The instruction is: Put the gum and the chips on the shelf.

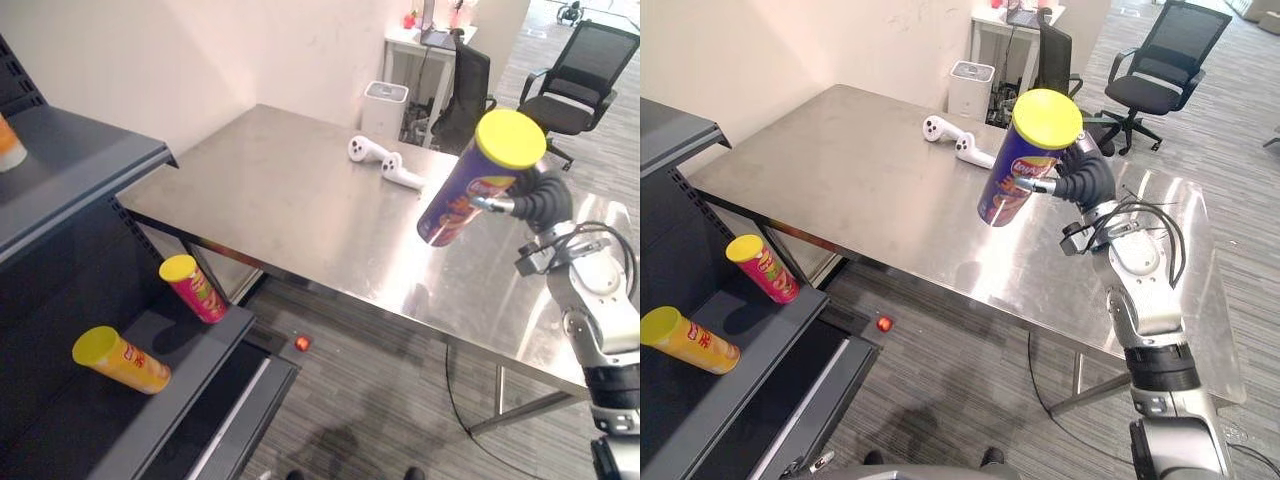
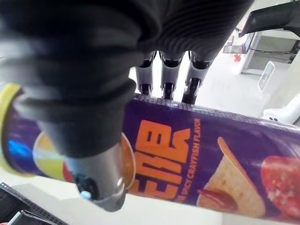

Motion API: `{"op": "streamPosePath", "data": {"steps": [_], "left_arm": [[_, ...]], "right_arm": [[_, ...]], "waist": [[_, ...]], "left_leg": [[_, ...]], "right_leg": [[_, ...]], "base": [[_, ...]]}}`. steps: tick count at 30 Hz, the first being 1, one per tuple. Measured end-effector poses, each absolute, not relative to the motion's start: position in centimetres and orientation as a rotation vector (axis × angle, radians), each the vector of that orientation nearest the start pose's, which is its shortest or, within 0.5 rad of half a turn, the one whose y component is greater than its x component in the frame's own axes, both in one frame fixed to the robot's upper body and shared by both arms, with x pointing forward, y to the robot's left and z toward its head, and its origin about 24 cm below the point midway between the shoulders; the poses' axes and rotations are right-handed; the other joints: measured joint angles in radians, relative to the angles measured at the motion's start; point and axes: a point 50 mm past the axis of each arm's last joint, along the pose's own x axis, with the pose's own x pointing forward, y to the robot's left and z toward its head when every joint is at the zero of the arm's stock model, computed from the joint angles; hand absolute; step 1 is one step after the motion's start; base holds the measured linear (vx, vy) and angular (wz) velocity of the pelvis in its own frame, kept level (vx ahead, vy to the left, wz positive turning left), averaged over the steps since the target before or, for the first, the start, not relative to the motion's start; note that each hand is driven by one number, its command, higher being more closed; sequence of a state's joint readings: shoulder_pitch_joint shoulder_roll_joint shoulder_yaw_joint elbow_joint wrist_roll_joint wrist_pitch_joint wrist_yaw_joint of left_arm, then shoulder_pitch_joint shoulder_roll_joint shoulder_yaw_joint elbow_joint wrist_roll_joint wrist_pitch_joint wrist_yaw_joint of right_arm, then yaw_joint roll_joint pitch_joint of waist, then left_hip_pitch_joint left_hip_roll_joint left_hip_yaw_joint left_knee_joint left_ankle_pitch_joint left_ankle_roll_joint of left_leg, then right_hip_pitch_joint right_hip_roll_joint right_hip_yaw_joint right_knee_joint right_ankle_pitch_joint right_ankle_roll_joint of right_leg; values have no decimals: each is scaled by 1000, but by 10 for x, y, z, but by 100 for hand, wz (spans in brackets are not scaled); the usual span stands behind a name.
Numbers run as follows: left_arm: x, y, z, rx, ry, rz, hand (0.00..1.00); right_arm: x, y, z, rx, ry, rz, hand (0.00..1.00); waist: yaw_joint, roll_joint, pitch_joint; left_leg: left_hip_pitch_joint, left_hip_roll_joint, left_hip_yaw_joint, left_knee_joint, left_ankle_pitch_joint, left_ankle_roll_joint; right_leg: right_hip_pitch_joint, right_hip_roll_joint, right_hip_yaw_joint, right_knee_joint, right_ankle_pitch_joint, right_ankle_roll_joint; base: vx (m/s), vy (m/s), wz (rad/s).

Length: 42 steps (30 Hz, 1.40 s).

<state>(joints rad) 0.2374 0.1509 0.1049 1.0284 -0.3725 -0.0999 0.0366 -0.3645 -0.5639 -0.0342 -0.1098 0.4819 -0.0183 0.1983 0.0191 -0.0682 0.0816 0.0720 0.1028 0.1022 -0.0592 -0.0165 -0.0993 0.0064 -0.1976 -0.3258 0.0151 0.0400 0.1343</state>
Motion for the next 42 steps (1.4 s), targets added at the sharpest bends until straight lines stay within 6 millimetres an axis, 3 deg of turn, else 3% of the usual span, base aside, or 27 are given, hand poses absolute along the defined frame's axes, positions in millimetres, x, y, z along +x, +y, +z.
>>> {"op": "streamPosePath", "data": {"steps": [5, 8, 10, 11, 12, 13, 14, 15, 17, 18, 20, 21, 22, 24, 26, 28, 30, 32, 34, 38, 42], "left_arm": [[38, 231, -161, -224, 1106, 519, 0], [39, 222, -163, -318, 1084, 584, 0], [37, 218, -164, -363, 1083, 613, 0], [32, 217, -165, -415, 1081, 664, 0], [30, 218, -165, -429, 1080, 682, 0], [25, 219, -165, -452, 1082, 715, 0], [21, 220, -165, -456, 1087, 730, 0], [21, 220, -166, -456, 1094, 729, 0], [12, 217, -167, -464, 1121, 725, 0], [6, 211, -168, -478, 1130, 716, 0], [10, 214, -166, -474, 1103, 707, 0], [8, 219, -166, -478, 1103, 727, 0], [-2, 220, -166, -468, 1129, 743, 0], [-17, 220, -167, -454, 1175, 759, 0], [-24, 218, -168, -434, 1208, 741, 0], [-27, 215, -168, -427, 1209, 741, 0], [-28, 211, -169, -424, 1210, 729, 0], [-27, 207, -169, -407, 1222, 693, 0], [-24, 206, -169, -392, 1214, 675, 0], [-17, 219, -166, -337, 1184, 658, 0], [-17, 223, -165, -337, 1175, 655, 0]], "right_arm": [[294, -191, 174, -39, -422, 336, 100], [299, -174, 174, -33, -419, 394, 100], [302, -173, 176, -35, -422, 394, 100], [305, -175, 177, -34, -421, 375, 100], [306, -177, 176, -34, -419, 367, 100], [307, -179, 173, -38, -404, 358, 100], [307, -182, 174, -40, -407, 347, 100], [306, -187, 176, -38, -417, 331, 100], [301, -204, 176, -32, -428, 262, 100], [296, -217, 178, -55, -438, 225, 100], [286, -242, 177, -86, -437, 146, 100], [283, -255, 178, -83, -440, 94, 100], [282, -256, 176, -81, -436, 87, 100], [279, -259, 172, -75, -424, 78, 100], [273, -262, 168, -78, -412, 62, 100], [269, -264, 160, -77, -383, 49, 100], [269, -265, 157, -67, -376, 29, 100], [269, -262, 151, -29, -371, 9, 100], [269, -262, 148, -21, -364, -10, 100], [269, -261, 145, -8, -362, -37, 100], [267, -261, 142, -34, -358, -37, 100]], "waist": [[10, 7, 17], [32, 44, 64], [47, 62, 82], [61, 86, 107], [63, 85, 115], [65, 90, 117], [59, 68, 125], [50, 62, 129], [40, 61, 119], [27, 87, 107], [-9, 51, 94], [-3, 31, 95], [6, 24, 96], [-2, 32, 87], [-25, 53, 62], [-36, 42, 30], [-40, 50, 25], [-39, 67, 18], [-42, 71, 16], [-42, 20, 40], [-35, 15, 44]], "left_leg": [[-79, -4, -89, 211, -83, -4], [-164, 13, -198, 281, -85, -10], [-193, 23, -224, 285, -80, 2], [-213, 49, -213, 263, -63, 45], [-208, 55, -189, 242, -49, 71], [-197, 76, -101, 189, -51, 126], [-196, 95, 15, 176, -75, 177], [-218, 102, 67, 222, -65, 182], [-251, 105, 199, 420, -6, 232], [-260, 108, 261, 446, 100, 241], [-254, 21, 248, 257, 283, 206], [-262, 47, 330, 384, 193, 244], [-242, 96, 367, 503, 109, 221], [-186, 138, 393, 580, 66, 198], [-154, 106, 407, 479, 75, 182], [-147, 51, 402, 349, 115, 125], [-118, 13, 376, 230, 113, 108], [-85, 8, 380, 126, 76, 65], [-66, 4, 381, 71, 41, 60], [-47, -57, 363, -9, 34, 68], [-49, -73, 381, -28, 30, 74]], "right_leg": [[-27, -51, -37, 230, -130, -7], [-17, -41, -140, 269, -172, -26], [-22, -28, -166, 268, -175, -24], [-22, -16, -186, 285, -177, -26], [-22, -19, -188, 284, -186, -41], [-13, -33, -223, 274, -192, -49], [-4, -58, -272, 262, -193, -54], [-3, -81, -298, 270, -194, -63], [7, -141, -362, 305, -198, -81], [3, -146, -372, 345, -228, -55], [-5, -181, -381, 317, -234, -67], [0, -203, -435, 293, -202, -93], [6, -206, -447, 293, -195, -95], [30, -212, -474, 288, -194, -93], [29, -219, -498, 253, -173, -43], [15, -207, -501, 176, -129, -3], [9, -198, -510, 149, -90, -14], [-8, -187, -520, 173, -74, -23], [-23, -198, -528, 233, -80, -32], [-39, -268, -531, 315, -85, -32], [-36, -267, -529, 277, -65, -47]], "base": [[-63, -23, 40], [-230, -124, 91], [-180, -87, 69], [-155, -119, 85], [-247, -183, 109], [-144, -133, 112], [-153, -121, 118], [-91, -100, 129], [-80, -107, 111], [-128, -86, 158], [-144, -38, 174], [-114, -36, 94], [-105, -40, 65], [-95, 0, 50], [-92, 94, 77], [-69, 84, 58], [-53, 115, 37], [-28, 211, 17], [-17, 187, 23], [-86, 154, 22], [-32, 81, 9]]}}
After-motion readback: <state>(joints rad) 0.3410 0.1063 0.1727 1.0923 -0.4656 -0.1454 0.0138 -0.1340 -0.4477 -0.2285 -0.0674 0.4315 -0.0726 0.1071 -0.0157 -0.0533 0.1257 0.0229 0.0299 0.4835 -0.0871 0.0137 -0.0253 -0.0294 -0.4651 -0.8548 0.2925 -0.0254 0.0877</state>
